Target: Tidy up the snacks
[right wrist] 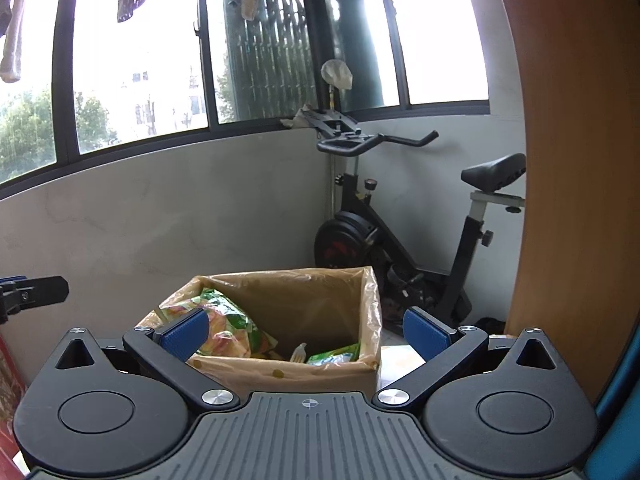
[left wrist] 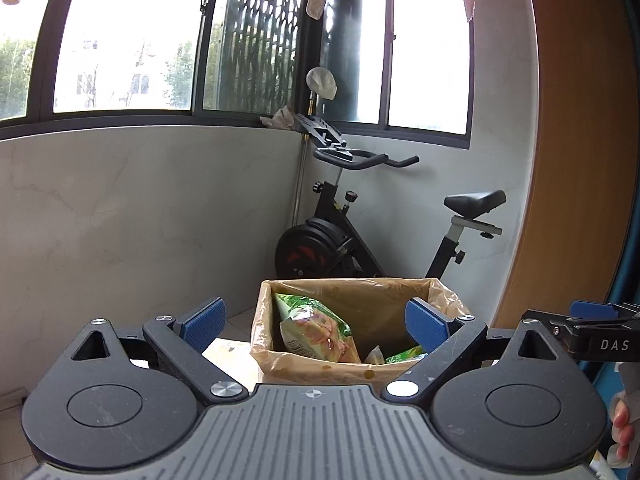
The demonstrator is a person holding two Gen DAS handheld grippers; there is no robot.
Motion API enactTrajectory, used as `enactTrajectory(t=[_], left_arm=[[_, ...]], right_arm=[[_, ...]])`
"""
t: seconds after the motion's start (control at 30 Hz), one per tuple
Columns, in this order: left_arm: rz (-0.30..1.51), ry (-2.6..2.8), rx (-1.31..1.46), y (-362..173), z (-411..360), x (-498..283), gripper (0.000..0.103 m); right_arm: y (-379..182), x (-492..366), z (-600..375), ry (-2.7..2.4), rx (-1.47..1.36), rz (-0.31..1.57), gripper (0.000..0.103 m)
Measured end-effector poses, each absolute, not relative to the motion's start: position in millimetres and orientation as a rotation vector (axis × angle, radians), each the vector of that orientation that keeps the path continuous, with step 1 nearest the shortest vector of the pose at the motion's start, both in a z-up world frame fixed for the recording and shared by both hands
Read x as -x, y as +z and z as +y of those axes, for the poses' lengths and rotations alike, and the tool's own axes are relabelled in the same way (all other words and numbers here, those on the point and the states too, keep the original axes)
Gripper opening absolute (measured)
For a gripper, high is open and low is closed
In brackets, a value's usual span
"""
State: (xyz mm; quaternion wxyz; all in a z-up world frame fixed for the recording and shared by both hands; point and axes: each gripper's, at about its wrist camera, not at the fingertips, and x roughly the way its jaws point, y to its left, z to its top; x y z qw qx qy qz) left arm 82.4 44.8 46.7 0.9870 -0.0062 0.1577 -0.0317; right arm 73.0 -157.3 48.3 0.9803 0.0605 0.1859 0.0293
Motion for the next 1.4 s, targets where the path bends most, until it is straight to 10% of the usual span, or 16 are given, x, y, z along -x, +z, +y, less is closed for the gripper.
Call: enactTrajectory(t=[1.4], left_arm=[[0.35, -0.052, 0.024, 44.4, 44.5, -85.2, 0.098]], right_arm=[[44.3, -67.3, -153.6, 0.04, -0.119, 0.362, 0.103]])
